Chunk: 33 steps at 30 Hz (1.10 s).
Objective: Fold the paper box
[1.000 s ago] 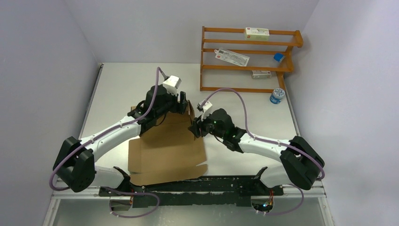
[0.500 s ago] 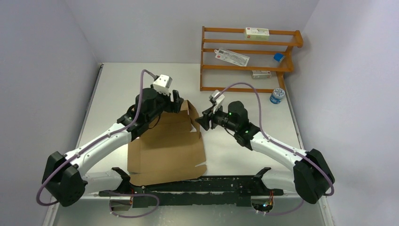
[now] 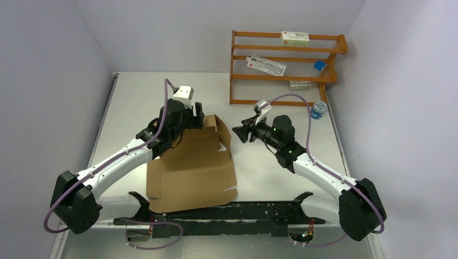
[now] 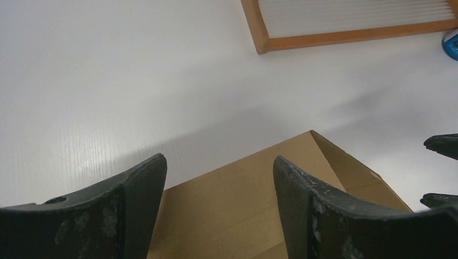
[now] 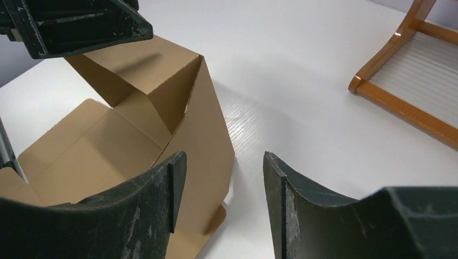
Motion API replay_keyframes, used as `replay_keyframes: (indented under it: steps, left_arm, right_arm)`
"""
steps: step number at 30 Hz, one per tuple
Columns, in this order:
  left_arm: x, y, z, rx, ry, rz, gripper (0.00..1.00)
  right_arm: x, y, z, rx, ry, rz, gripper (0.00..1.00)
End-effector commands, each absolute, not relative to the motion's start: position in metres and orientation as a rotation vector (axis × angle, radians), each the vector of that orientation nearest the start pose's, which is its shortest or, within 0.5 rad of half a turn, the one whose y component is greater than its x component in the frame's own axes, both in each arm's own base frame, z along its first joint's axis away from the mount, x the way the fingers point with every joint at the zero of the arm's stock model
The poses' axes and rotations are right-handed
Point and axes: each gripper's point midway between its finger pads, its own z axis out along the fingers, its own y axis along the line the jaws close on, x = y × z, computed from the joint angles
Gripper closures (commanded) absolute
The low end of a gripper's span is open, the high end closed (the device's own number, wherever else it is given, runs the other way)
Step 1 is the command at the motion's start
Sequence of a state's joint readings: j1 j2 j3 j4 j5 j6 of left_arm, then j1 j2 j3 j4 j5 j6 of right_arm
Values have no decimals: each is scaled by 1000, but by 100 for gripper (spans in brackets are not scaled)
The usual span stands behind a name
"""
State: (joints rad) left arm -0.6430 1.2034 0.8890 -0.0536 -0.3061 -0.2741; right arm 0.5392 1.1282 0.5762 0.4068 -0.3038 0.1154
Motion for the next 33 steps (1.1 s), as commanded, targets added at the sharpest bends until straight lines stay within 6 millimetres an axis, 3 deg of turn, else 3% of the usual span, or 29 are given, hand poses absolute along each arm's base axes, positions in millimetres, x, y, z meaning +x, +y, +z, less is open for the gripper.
replay_keyframes:
  steps: [1,4,8,13,22,33]
  left_arm:
    - [339,-201,199,129,1986,-311,23]
    - [336,-205,194,138,1993,-341,24]
    - [331,-211,190,150,1994,-396,24]
    - [328,-216,176,182,2044,-410,26]
    - [322,-228,173,227,2051,-479,30]
    - [317,-240,181,270,2031,-562,33]
  right_arm:
    - [302,244,183,-631,1693,712,42]
    - [293,257,162,-672,1745,780,41]
    - [267,290,154,-773,1686,867,36]
    - [261,306,151,-802,1630,906,35]
    - [274,323,138,-745,1583,864,35]
    - [292,335,129,-736,1547,746,49]
